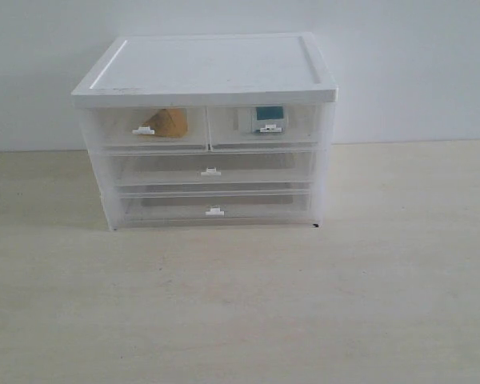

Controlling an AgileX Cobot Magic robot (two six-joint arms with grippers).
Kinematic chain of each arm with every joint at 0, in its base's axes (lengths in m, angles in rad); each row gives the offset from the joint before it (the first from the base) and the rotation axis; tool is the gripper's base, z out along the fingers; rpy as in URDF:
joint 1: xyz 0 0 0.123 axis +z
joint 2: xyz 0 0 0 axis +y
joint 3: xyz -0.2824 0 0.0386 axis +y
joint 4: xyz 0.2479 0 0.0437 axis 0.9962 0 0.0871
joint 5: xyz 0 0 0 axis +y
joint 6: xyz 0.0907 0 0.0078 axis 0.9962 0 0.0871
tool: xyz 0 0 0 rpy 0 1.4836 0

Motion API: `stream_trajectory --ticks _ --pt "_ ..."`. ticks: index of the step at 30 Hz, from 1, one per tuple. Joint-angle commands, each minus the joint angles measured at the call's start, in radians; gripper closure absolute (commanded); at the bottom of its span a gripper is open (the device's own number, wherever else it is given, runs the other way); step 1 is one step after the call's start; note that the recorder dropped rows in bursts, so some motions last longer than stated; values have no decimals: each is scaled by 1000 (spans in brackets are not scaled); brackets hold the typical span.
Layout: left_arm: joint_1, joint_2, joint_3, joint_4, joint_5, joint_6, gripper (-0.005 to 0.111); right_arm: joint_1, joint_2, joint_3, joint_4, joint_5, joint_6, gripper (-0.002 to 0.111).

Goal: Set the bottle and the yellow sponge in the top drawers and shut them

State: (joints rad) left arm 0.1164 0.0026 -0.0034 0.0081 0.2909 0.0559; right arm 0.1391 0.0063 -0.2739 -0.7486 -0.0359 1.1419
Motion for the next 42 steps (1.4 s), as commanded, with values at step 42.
stream_trajectory --ticks 42 --pt "3 -3 3 1 1 5 103 0 -6 274 665 345 -1172 108"
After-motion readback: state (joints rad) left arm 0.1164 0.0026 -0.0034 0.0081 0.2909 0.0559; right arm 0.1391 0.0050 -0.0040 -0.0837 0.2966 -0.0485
